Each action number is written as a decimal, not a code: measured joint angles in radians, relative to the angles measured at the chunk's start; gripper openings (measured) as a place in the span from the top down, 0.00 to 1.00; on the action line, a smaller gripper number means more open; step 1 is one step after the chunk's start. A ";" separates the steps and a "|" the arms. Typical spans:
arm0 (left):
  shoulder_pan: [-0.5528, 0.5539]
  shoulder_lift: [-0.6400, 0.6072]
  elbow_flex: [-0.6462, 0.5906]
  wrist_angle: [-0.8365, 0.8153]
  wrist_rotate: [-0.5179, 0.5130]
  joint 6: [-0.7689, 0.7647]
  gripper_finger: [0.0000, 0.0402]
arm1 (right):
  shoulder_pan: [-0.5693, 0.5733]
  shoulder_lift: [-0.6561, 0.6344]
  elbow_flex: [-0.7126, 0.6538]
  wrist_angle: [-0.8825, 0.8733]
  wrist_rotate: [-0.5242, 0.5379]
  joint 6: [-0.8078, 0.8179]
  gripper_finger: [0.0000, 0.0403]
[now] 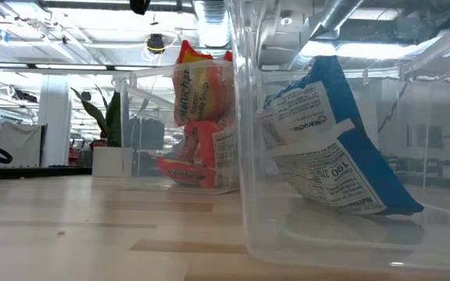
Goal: Sort Maruchan noodles
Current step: Put the red noodle pack into the top transparent bin
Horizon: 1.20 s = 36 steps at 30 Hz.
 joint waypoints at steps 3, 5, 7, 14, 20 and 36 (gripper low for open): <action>0.000 0.000 0.000 0.000 0.000 0.004 0.29 | 0.004 -0.145 0.000 0.014 -0.026 0.031 0.98; 0.000 0.000 0.000 0.001 0.000 0.004 0.29 | -0.022 -0.254 0.000 0.066 0.002 0.052 0.98; 0.000 0.000 0.000 0.001 0.000 0.004 0.29 | -0.066 -0.359 0.002 0.135 0.103 0.048 0.98; 0.000 0.000 0.000 0.002 0.000 0.004 0.29 | -0.343 -0.580 0.004 0.207 0.587 -0.260 0.98; 0.000 0.000 0.000 0.005 0.000 0.004 0.29 | -0.753 -0.576 0.004 0.269 0.668 -0.498 0.98; 0.000 0.000 0.000 0.012 0.000 -0.010 0.29 | -1.197 -0.361 0.003 0.359 0.447 -0.652 0.82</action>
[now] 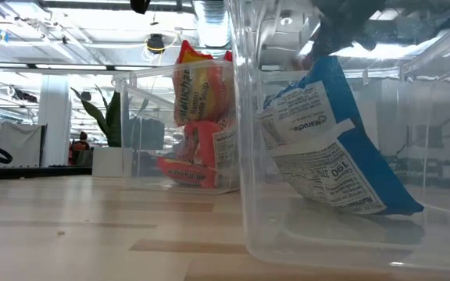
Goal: Sort Maruchan noodles
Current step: Put the red noodle pack into the top transparent bin
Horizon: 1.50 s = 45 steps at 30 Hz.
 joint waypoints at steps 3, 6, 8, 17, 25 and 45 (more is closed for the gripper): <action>0.000 0.000 0.000 0.000 0.000 0.000 0.29 | -0.019 0.003 0.000 0.007 0.000 -0.015 0.72; 0.000 0.000 0.000 -0.001 0.000 0.006 0.29 | -0.030 -0.006 0.000 0.019 0.001 -0.016 0.59; 0.000 0.000 0.000 -0.001 0.000 0.008 0.29 | -0.033 -0.018 0.009 0.019 0.001 -0.016 0.49; -0.041 -0.016 0.002 -0.018 0.247 -0.060 0.29 | -0.009 -0.118 0.084 -0.084 -0.218 -0.015 0.25; -0.326 0.019 0.135 -0.426 0.186 -0.277 0.29 | 0.092 -0.181 0.084 -0.259 -0.229 0.044 0.24; -0.903 0.464 0.147 -1.158 0.334 -1.066 0.29 | 0.108 -0.146 0.084 -0.281 -0.203 0.044 0.24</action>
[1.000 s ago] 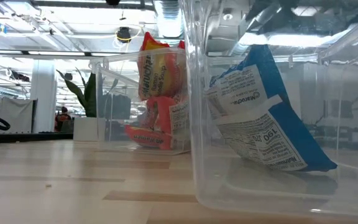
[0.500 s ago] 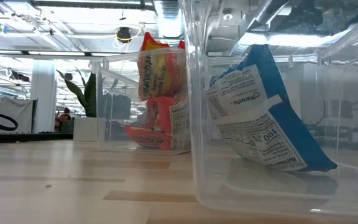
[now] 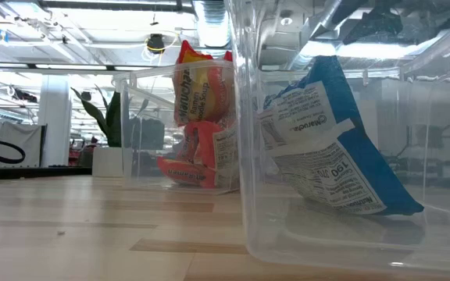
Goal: Sort Maruchan noodles
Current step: Put the red noodle pack into the top transparent bin
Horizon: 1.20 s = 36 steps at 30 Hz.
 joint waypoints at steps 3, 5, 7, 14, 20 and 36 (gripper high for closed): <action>0.002 0.033 0.000 0.013 -0.008 0.272 0.29 | -0.001 0.015 0.000 0.005 0.000 0.000 0.24; 0.001 0.052 0.000 0.007 -0.024 0.437 0.29 | -0.001 0.024 0.000 0.001 0.000 0.000 0.24; -0.006 0.075 0.000 0.012 -0.034 0.599 0.29 | -0.001 0.032 0.000 0.003 0.000 0.000 0.24; -0.052 0.160 0.001 -0.038 -0.053 0.900 0.29 | -0.001 0.046 0.000 0.000 -0.001 0.001 0.24; -0.106 0.167 -0.058 0.053 -0.012 0.873 0.29 | -0.001 0.045 0.000 -0.002 -0.001 0.004 0.24; -0.088 0.162 -0.161 0.174 0.042 0.769 0.53 | -0.001 0.044 0.000 -0.005 -0.001 0.020 0.24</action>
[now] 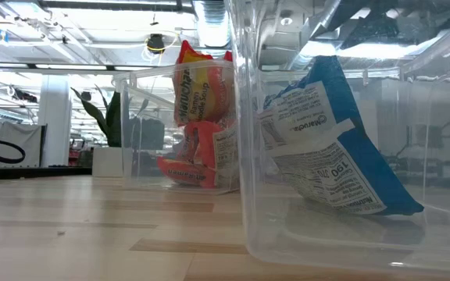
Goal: Sort Maruchan noodles
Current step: Put the red noodle pack into the top transparent bin
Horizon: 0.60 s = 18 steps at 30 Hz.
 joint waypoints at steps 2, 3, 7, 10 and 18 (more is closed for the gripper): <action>0.005 0.000 -0.001 -0.003 -0.010 -0.004 0.70 | 0.000 0.000 0.000 0.000 0.000 0.000 0.24; 0.008 0.000 0.000 0.000 -0.010 -0.010 0.80 | 0.000 0.000 0.000 0.000 0.000 0.000 0.24; 0.025 -0.017 0.001 0.000 -0.008 -0.039 0.96 | 0.000 0.000 0.000 0.000 0.000 0.000 0.24; 0.039 -0.058 -0.005 -0.013 -0.037 -0.071 0.98 | 0.000 0.000 0.000 0.000 0.000 0.000 0.24; 0.069 -0.265 -0.003 -0.115 -0.060 -0.192 1.00 | 0.000 0.000 0.000 -0.001 0.000 -0.001 0.24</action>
